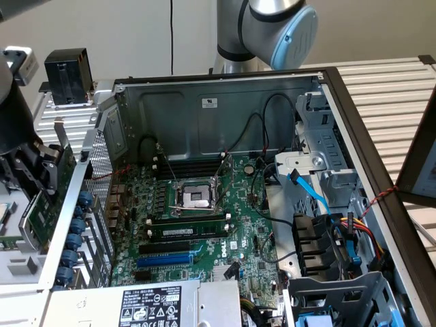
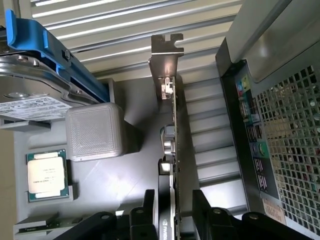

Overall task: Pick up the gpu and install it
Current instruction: 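Pick up the gpu and move the gpu toward the slot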

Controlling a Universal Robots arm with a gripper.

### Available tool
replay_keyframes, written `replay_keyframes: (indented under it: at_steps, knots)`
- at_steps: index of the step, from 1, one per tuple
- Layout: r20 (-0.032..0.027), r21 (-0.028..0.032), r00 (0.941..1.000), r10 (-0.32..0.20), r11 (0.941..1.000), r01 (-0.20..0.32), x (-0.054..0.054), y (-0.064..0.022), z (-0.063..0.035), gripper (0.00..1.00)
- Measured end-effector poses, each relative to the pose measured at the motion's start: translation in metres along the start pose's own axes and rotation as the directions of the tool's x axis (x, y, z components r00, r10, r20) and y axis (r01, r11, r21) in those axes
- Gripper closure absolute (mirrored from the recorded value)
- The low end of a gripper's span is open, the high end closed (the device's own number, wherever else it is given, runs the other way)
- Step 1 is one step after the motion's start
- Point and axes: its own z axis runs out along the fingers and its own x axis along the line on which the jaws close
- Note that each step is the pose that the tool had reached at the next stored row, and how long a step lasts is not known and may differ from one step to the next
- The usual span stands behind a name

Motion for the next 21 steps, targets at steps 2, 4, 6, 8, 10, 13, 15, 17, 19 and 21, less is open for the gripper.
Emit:
replay_keyframes:
  at_steps: [2, 4, 6, 8, 10, 13, 15, 17, 19, 21]
  knots:
    - [-0.0114, 0.0039, 0.9999, 0.002, 1.0, -0.002, 0.0, 0.0009, 0.0, 0.57]
    - [-0.0166, 0.0177, 0.9999, 0.004, 0.9998, -0.003, 0.001, 0.003, -0.0005, 0.57]
    - [-0.0209, 0.0519, 0.9998, 0.006, 0.9986, -0.005, 0.001, 0.0042, -0.0005, 0.57]
    - [-0.0222, 0.0837, 0.9997, 0.008, 0.9965, -0.006, 0.001, 0.0054, -0.0005, 0.57]
    - [-0.02, 0.099, 0.9998, 0.008, 0.9951, -0.006, 0.001, 0.0088, -0.0003, 0.57]
    - [-0.016, 0.117, 0.9998, 0.009, 0.9931, -0.007, 0.001, 0.0139, 0.0002, 0.57]
    - [-0.0125, 0.1308, 0.9999, 0.009, 0.9914, -0.007, 0.0, 0.0166, 0.0007, 0.57]
    - [-0.0106, 0.1387, 0.9999, 0.009, 0.9903, -0.008, 0.0, 0.0196, 0.001, 0.57]
    - [-0.0106, 0.1393, 0.9999, 0.009, 0.9902, -0.008, 0.0, 0.0223, 0.0013, 0.57]
    - [-0.0105, 0.1391, 0.9999, 0.009, 0.9902, -0.008, 0.0, 0.0227, 0.0014, 0.57]
